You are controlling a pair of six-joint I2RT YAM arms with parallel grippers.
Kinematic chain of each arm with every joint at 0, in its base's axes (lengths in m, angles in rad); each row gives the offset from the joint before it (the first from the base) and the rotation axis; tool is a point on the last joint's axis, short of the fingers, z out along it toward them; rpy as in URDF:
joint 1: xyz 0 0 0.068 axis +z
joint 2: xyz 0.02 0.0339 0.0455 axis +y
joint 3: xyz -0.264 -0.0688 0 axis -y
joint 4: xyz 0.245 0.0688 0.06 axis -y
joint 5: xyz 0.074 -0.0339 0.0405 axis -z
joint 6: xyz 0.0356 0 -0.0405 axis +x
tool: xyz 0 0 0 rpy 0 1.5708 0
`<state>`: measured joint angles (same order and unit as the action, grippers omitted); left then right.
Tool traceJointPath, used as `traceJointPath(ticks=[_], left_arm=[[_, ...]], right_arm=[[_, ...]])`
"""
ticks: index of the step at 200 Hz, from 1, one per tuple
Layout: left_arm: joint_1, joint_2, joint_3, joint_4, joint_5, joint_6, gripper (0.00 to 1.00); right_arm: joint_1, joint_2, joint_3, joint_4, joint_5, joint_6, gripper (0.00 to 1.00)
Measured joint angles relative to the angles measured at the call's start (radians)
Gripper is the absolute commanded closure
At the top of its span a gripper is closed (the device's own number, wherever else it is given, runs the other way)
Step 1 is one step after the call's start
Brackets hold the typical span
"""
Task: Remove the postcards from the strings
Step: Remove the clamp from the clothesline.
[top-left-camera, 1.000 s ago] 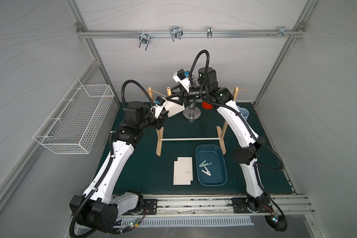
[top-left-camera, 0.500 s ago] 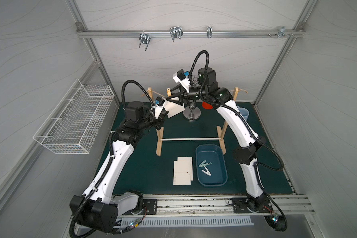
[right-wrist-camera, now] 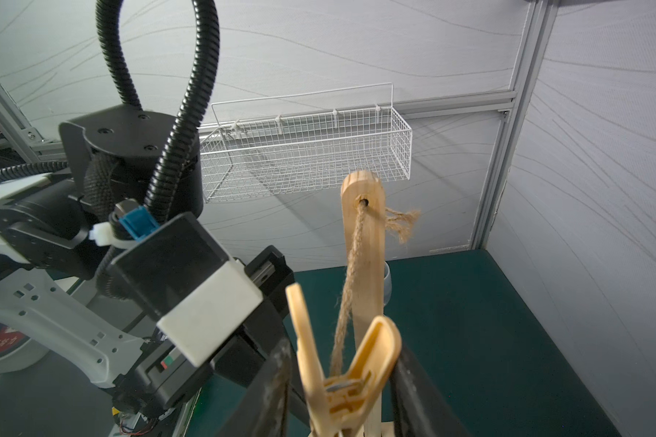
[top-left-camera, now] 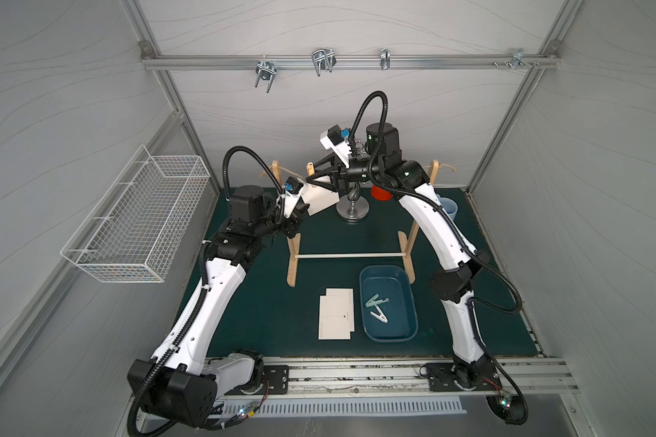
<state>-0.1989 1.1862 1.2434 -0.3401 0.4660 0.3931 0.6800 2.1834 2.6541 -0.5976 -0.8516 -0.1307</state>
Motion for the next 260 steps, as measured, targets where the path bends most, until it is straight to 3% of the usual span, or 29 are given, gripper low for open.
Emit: traceJointPath(ticks=[108,138,165,260], left_arm=[[0.0,0.0,0.0,-0.008,0.0,0.001,1.0],[0.0,0.0,0.0,-0.01,0.0,0.001,0.99],[0.0,0.0,0.0,-0.015,0.0,0.001,1.0],[0.0,0.0,0.0,-0.015,0.002,0.0,1.0]], right_arm=[[-0.002,-0.001,-0.004,0.015,-0.008,0.012,0.77],[-0.002,-0.005,-0.012,0.019,-0.012,0.011,0.86],[-0.002,-0.008,-0.024,0.025,-0.013,0.011,1.0],[-0.002,-0.032,-0.061,0.061,-0.003,0.019,1.0]])
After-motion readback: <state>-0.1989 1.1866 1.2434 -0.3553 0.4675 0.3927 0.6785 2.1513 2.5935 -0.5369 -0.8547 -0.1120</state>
